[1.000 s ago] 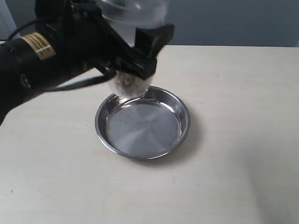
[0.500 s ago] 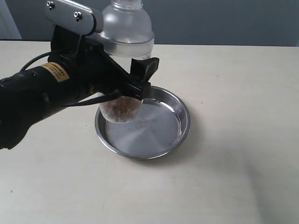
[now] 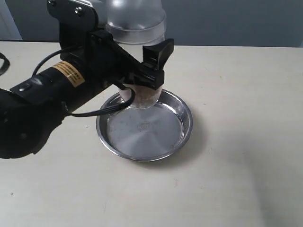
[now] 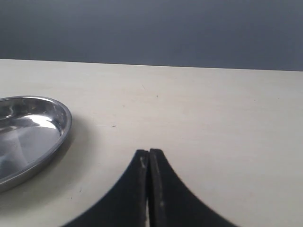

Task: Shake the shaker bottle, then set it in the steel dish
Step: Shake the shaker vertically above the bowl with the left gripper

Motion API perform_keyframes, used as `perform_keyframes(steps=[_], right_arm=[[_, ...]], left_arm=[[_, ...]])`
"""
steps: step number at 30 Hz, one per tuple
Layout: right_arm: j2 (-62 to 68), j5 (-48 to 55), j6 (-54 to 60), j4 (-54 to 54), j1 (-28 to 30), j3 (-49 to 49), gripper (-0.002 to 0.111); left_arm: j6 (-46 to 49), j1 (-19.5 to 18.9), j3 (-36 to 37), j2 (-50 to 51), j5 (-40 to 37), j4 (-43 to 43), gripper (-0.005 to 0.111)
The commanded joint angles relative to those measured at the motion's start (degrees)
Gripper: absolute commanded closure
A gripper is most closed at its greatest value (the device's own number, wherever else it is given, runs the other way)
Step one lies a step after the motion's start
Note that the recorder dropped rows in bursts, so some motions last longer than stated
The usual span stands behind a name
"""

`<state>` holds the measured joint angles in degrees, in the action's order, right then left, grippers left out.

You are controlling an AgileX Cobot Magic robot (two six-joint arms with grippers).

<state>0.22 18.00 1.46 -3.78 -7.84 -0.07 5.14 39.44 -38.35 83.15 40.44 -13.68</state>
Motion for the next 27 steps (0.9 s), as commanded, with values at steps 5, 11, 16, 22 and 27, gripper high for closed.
perform_keyframes(steps=[5, 11, 16, 22, 27], right_arm=[[-0.22, -0.51, 0.03, 0.08, -0.21, 0.07, 0.109], [-0.22, -0.51, 0.03, 0.08, -0.21, 0.07, 0.109], [-0.22, -0.51, 0.03, 0.08, -0.21, 0.07, 0.109], [-0.22, -0.51, 0.03, 0.08, -0.21, 0.07, 0.109], [-0.22, -0.51, 0.03, 0.08, -0.21, 0.07, 0.109]], left_arm=[[-3.01, 0.12, -0.49, 2.91, 5.42, 1.8, 0.106], [-3.6, 0.12, -0.49, 2.52, 1.97, 1.44, 0.106], [-4.04, 0.12, -0.49, 2.52, 1.97, 1.43, 0.106], [-6.14, 0.12, -0.49, 2.52, 3.53, 1.43, 0.106], [-4.42, 0.12, -1.56, 1.29, 6.13, 6.52, 0.106]])
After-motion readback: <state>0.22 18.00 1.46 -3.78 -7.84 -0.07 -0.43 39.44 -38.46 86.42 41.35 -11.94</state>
